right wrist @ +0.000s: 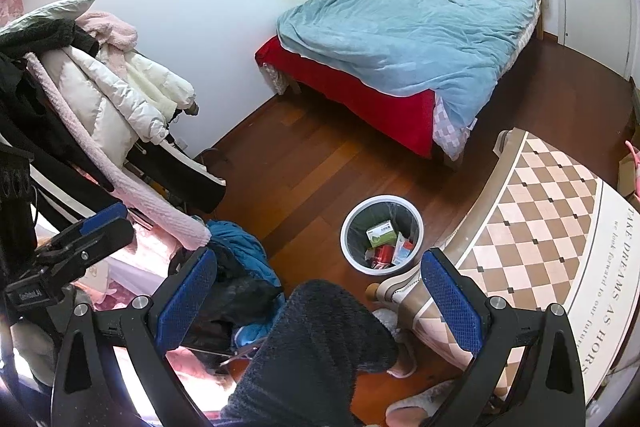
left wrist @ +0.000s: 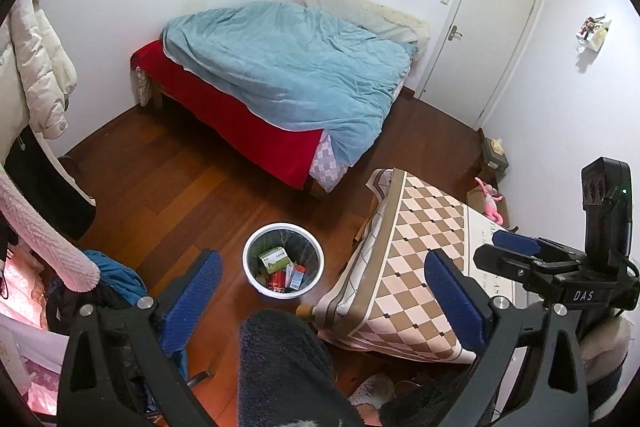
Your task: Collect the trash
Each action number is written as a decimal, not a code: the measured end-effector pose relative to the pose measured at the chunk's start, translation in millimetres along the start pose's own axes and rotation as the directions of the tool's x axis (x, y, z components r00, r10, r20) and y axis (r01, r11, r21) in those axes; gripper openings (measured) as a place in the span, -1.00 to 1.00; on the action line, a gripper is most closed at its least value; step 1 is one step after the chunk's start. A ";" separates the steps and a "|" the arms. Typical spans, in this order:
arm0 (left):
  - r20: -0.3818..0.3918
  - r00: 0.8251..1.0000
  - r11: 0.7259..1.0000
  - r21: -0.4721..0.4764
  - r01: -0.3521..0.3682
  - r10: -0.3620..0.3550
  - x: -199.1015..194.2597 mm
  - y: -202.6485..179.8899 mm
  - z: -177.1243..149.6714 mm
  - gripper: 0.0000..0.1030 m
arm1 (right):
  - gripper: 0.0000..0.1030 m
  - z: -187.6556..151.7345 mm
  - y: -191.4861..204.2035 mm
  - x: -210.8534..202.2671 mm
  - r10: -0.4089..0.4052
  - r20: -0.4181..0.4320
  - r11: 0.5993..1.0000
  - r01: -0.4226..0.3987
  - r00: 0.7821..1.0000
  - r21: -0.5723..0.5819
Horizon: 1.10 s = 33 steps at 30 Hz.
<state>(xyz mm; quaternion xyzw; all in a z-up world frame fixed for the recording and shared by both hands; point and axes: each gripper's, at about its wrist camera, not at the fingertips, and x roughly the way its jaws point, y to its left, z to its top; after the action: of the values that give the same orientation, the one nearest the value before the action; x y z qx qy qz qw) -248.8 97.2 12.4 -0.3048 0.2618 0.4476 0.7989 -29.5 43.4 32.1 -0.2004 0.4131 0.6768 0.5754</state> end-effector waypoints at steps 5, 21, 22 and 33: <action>-0.002 1.000 1.000 0.001 0.000 0.000 -2.0 1.6 -2.0 1.00 | 1.00 1.8 7.7 0.8 0.008 -0.003 1.000 -0.008 1.000 -0.006; -0.016 1.000 1.000 0.003 0.011 -0.011 -4.1 -1.8 -3.6 1.00 | 1.00 0.9 7.7 0.1 0.019 0.000 1.000 -0.019 1.000 -0.014; -0.016 1.000 1.000 0.005 0.012 -0.012 -4.4 -2.6 -3.6 1.00 | 1.00 0.8 7.4 -0.2 0.021 0.000 1.000 -0.021 1.000 -0.014; -0.023 0.999 1.000 0.008 0.030 -0.030 -2.4 -2.5 -1.9 1.00 | 1.00 -2.0 1.1 -4.3 0.019 0.001 1.000 -0.019 1.000 0.002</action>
<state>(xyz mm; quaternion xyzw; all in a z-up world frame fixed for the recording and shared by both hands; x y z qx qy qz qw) -248.0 93.5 13.4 -0.3102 0.2683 0.4310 0.8037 -29.9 39.2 34.6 -0.1955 0.4154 0.6821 0.5692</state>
